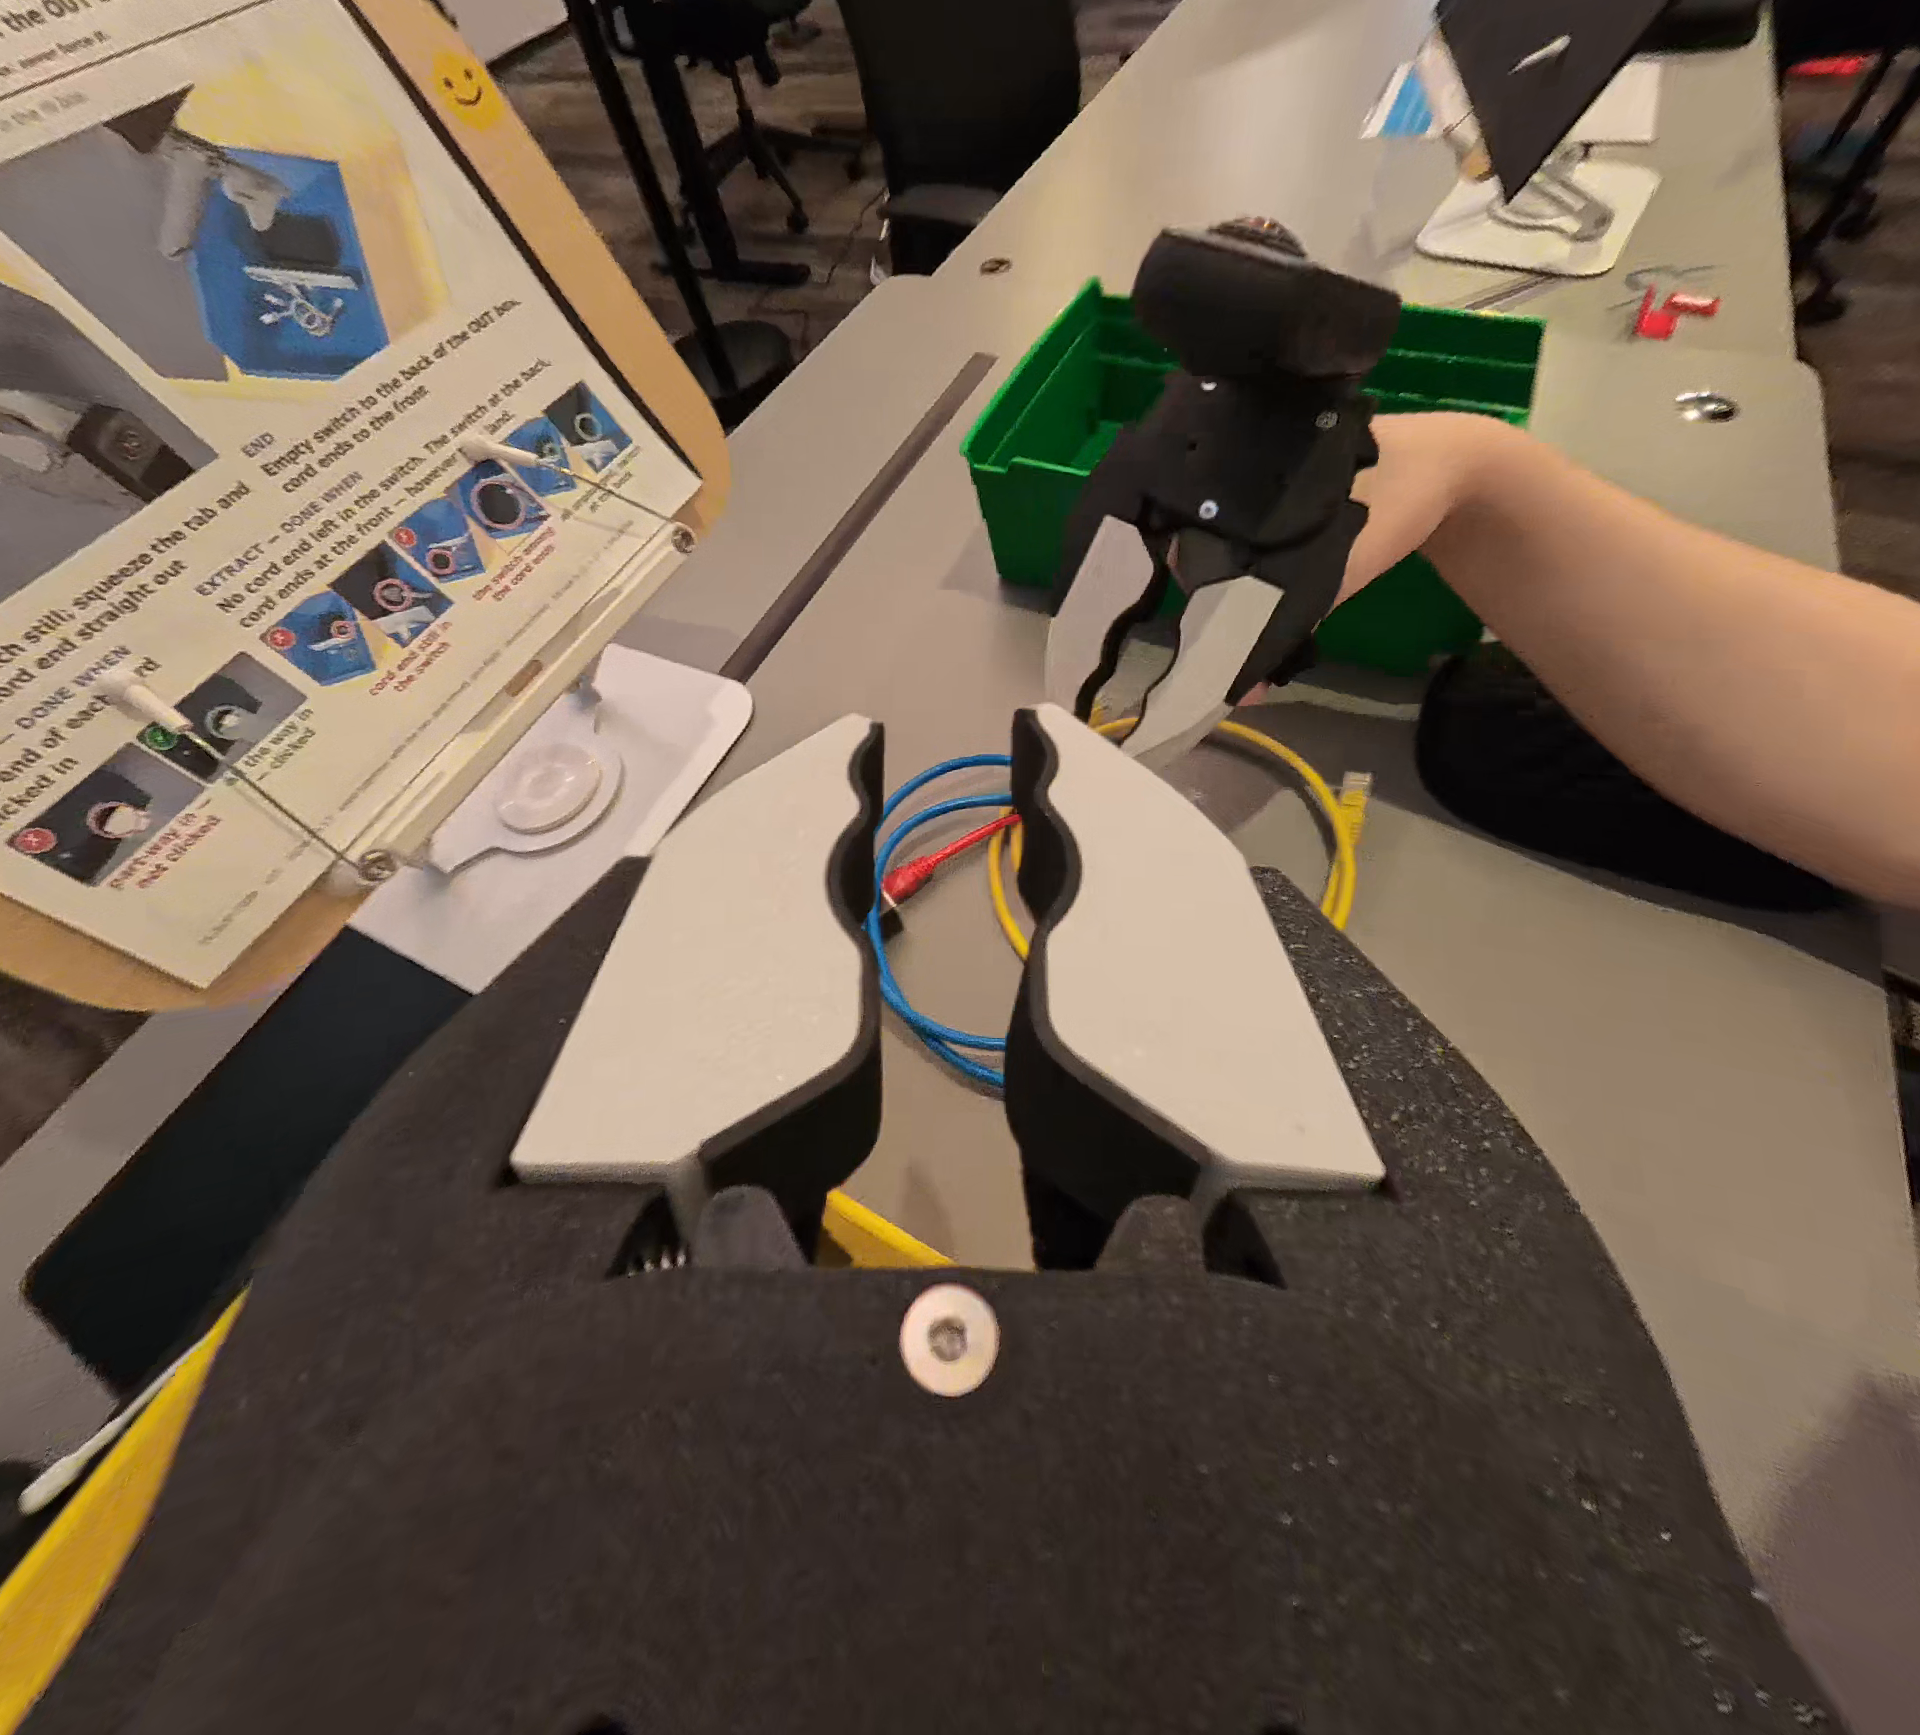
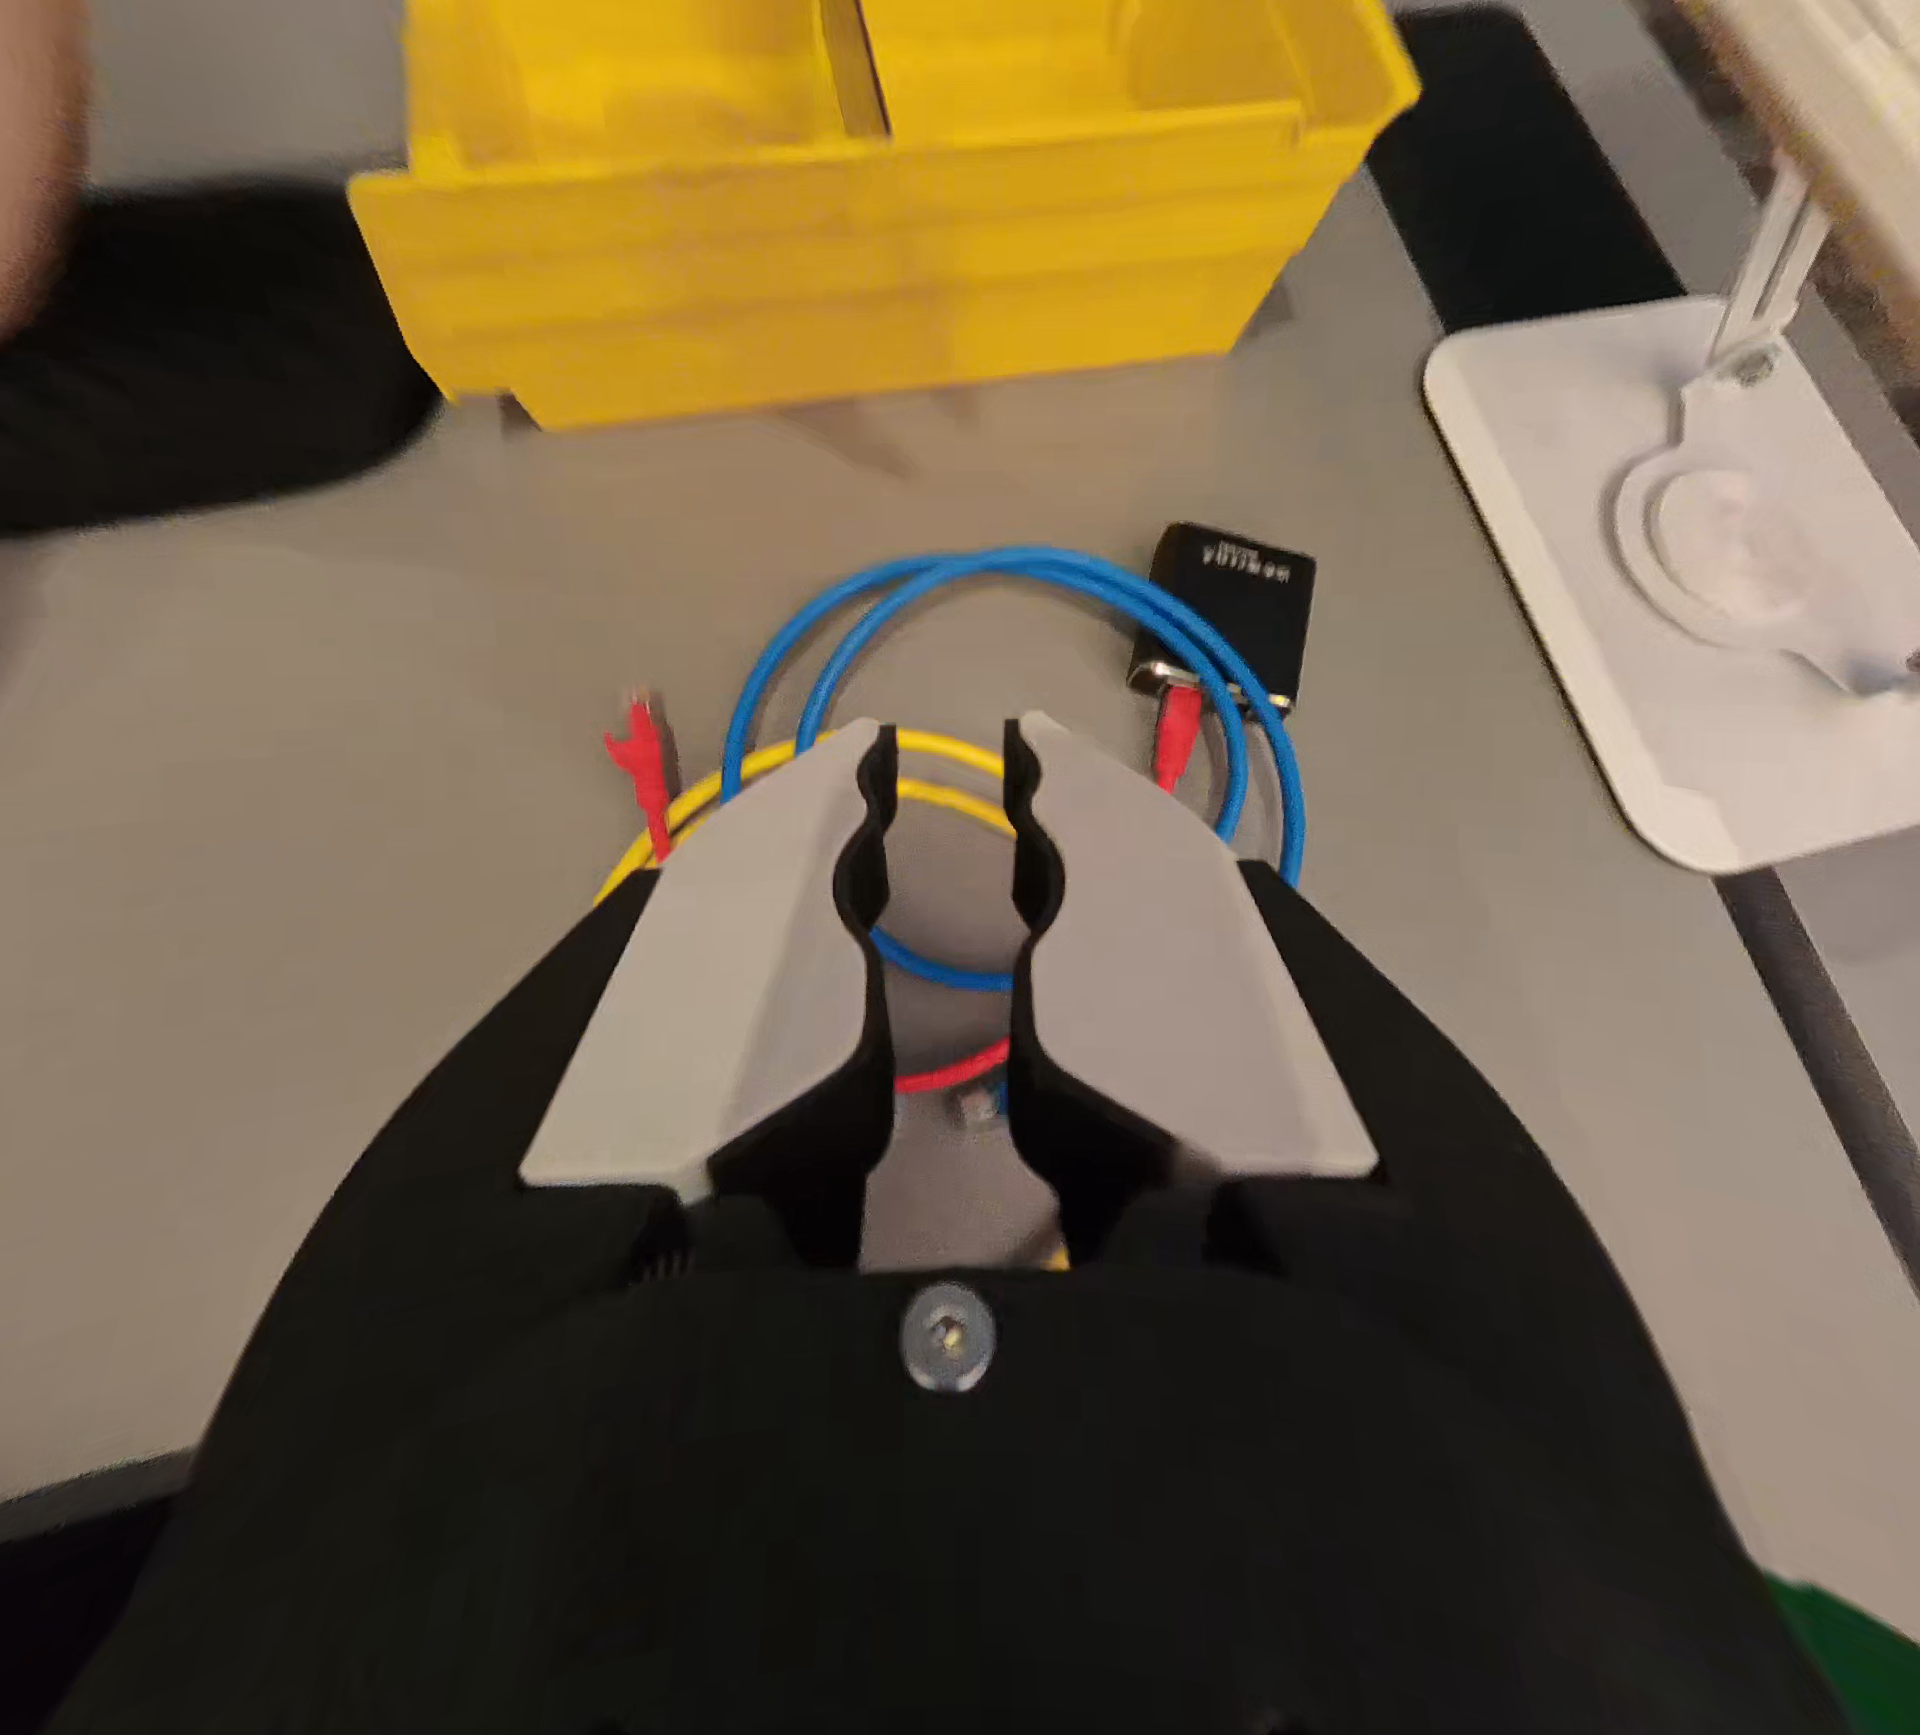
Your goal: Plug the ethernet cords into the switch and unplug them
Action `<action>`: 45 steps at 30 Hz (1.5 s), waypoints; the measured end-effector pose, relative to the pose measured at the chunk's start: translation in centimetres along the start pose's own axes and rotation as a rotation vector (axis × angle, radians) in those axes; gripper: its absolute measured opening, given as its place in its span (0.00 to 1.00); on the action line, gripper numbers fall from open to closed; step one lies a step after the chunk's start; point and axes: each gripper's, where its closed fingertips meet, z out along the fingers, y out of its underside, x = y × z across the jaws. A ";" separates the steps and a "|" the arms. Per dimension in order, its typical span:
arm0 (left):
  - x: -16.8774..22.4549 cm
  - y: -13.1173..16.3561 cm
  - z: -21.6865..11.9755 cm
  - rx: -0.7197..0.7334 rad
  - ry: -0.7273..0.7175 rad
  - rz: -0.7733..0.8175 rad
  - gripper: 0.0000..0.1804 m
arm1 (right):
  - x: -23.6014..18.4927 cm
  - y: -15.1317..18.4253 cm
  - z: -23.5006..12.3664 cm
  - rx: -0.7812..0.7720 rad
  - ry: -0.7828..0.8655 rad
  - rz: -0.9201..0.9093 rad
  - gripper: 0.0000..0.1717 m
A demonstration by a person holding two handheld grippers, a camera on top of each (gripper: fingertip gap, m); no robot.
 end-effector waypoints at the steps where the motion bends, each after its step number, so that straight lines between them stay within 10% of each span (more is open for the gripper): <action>1: 0.2 0.5 -0.2 0.018 0.010 0.004 0.12 | -0.7 0.4 0.2 -0.052 -0.002 -0.012 0.12; 17: 1.0 1.5 0.7 -0.010 0.090 0.031 0.13 | -4.2 11.2 3.7 -0.608 -0.133 -0.287 0.05; 24: -0.1 1.9 0.7 0.013 0.110 -0.023 0.13 | -3.1 3.3 -1.6 -0.351 0.242 -0.792 0.04; 33: 4.4 0.6 2.6 0.069 0.324 0.036 0.15 | -4.0 -3.7 -10.2 -0.559 0.466 -1.422 0.04; 45: 8.1 -3.3 3.0 0.303 0.518 -0.089 0.34 | -7.8 -9.3 -12.2 -0.489 0.586 -2.098 0.04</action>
